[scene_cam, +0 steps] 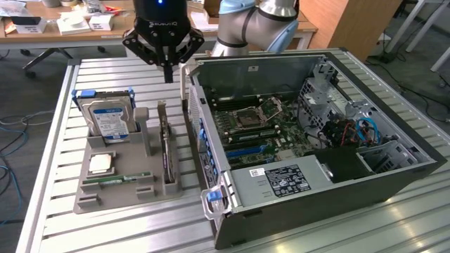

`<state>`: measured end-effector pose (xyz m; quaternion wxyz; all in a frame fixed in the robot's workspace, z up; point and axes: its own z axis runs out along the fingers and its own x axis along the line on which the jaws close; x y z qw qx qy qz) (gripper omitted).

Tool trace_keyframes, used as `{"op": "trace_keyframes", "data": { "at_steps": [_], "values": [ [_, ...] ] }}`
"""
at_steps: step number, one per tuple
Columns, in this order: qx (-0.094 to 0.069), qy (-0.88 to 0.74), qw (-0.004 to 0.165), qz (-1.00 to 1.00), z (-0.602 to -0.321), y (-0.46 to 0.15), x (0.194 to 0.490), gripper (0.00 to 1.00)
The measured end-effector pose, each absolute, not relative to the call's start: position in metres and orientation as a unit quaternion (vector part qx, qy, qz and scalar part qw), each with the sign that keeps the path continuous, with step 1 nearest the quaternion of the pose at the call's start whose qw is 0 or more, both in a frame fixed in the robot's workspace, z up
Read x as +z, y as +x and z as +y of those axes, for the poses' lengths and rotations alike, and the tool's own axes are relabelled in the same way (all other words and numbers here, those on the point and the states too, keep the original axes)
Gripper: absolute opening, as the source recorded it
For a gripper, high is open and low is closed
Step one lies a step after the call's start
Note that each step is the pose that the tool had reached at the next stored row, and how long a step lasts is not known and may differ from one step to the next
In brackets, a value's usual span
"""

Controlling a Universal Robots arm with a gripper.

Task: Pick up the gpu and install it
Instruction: 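Reach for the gpu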

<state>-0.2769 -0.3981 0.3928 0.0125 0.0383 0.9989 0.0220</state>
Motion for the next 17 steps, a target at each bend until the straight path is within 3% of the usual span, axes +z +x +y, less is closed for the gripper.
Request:
{"op": "trace_keyframes", "data": {
  "at_steps": [17],
  "values": [
    [0.022, 0.038, 0.012, 0.999, -0.398, -0.295, 0.393, 0.11]
  ]
}}
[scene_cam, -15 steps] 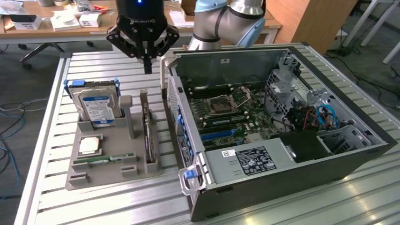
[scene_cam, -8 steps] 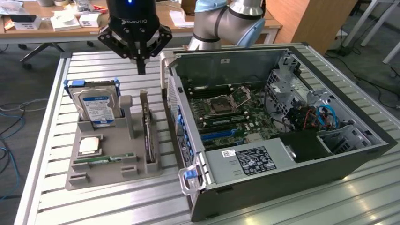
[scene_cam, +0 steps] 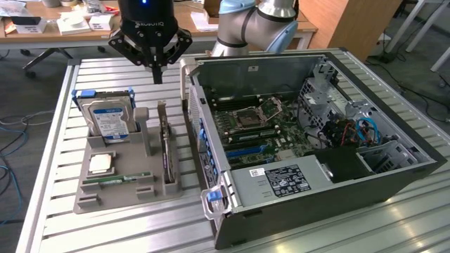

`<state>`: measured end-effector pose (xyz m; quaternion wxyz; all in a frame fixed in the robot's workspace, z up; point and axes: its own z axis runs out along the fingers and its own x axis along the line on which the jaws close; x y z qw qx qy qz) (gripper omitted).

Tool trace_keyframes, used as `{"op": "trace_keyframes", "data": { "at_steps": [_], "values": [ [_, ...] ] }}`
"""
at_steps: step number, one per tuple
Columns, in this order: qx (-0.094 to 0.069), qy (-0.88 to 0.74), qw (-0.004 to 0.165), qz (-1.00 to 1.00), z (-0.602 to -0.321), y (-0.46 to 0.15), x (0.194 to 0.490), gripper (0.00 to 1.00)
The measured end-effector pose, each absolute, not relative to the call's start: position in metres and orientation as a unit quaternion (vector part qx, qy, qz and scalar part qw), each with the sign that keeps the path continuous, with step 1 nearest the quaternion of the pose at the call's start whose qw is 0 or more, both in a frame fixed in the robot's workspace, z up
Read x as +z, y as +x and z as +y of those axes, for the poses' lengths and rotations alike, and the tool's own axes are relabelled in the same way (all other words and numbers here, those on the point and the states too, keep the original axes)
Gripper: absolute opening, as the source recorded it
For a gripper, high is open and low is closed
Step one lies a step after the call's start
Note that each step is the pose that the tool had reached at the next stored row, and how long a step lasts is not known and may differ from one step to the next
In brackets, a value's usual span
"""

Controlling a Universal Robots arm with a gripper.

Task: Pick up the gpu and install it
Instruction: 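Reach for the gpu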

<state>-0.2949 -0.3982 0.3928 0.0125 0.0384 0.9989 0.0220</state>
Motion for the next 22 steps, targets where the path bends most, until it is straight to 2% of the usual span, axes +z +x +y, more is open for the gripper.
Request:
{"op": "trace_keyframes", "data": {
  "at_steps": [22],
  "values": [
    [0.022, 0.038, 0.013, 0.999, -0.432, -0.296, 0.393, 0.11]
  ]
}}
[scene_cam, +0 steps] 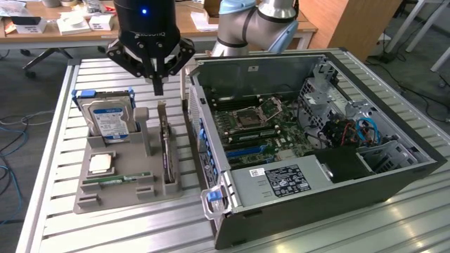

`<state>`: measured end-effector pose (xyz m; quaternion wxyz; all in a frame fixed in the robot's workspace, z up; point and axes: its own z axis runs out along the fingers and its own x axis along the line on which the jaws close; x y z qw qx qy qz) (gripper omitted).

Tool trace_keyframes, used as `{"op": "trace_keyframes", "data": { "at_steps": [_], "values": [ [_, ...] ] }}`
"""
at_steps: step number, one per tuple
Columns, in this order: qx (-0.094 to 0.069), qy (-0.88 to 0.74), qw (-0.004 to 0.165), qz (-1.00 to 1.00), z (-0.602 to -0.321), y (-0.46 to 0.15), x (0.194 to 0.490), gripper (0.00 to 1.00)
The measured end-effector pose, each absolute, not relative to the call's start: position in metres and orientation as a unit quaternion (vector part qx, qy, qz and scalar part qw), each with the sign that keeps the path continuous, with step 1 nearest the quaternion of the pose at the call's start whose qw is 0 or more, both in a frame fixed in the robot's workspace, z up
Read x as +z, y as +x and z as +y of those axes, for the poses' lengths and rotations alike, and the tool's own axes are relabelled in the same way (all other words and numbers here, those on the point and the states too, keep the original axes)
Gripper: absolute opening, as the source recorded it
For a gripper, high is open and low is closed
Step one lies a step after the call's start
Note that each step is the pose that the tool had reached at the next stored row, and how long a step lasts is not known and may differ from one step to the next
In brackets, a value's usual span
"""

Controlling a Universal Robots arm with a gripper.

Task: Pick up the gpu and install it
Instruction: 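Reach for the gpu, then pick up the gpu and move the gpu toward the slot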

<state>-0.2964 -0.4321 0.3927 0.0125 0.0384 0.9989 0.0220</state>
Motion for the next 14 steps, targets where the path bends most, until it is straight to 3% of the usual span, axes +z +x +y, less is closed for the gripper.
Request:
{"op": "trace_keyframes", "data": {
  "at_steps": [14],
  "values": [
    [0.022, 0.038, 0.012, 0.999, -0.4348, -0.3013, 0.3927, 0.11]
  ]
}}
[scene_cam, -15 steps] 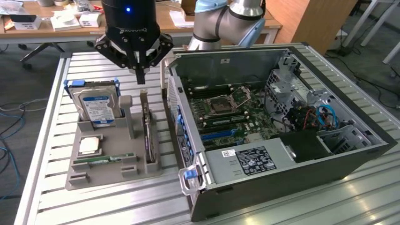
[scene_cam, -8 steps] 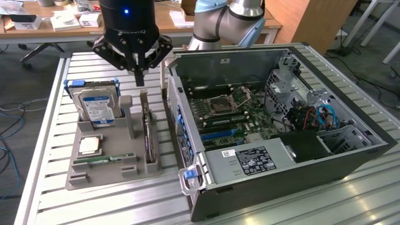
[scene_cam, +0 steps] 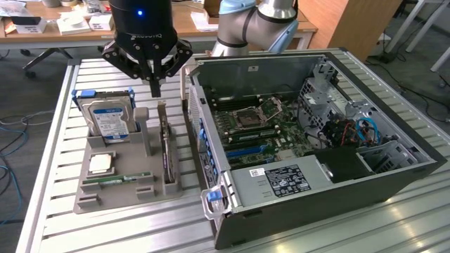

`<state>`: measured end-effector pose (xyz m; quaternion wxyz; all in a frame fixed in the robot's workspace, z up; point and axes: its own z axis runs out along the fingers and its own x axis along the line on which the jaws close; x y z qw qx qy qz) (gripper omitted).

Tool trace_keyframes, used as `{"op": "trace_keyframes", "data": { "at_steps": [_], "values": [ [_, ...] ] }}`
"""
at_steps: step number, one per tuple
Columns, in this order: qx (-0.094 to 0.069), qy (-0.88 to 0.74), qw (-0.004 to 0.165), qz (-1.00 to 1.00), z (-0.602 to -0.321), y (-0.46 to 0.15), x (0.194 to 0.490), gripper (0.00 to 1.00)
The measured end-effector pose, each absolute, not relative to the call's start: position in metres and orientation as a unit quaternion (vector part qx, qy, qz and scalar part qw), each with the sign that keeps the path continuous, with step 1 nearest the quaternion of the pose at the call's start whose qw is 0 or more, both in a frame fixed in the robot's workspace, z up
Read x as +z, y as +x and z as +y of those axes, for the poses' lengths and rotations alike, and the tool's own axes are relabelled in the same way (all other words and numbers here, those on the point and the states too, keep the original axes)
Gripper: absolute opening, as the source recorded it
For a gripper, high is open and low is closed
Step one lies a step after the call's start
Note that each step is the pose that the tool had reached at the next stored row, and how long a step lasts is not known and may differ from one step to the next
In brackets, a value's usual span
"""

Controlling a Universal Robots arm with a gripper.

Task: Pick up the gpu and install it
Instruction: 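Pick up the gpu and move the gpu toward the slot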

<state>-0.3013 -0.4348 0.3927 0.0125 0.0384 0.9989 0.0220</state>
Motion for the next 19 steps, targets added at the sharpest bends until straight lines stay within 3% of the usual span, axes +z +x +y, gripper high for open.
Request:
{"op": "trace_keyframes", "data": {
  "at_steps": [9, 15, 19],
  "values": [
    [0.022, 0.038, 0.013, 0.999, -0.4348, -0.3013, 0.3927, 0.11],
    [0.022, 0.038, 0.013, 0.999, -0.4348, -0.3013, 0.3927, 0.36],
    [0.022, 0.038, 0.013, 0.999, -0.4348, -0.3013, 0.3927, 0.36]
  ]
}}
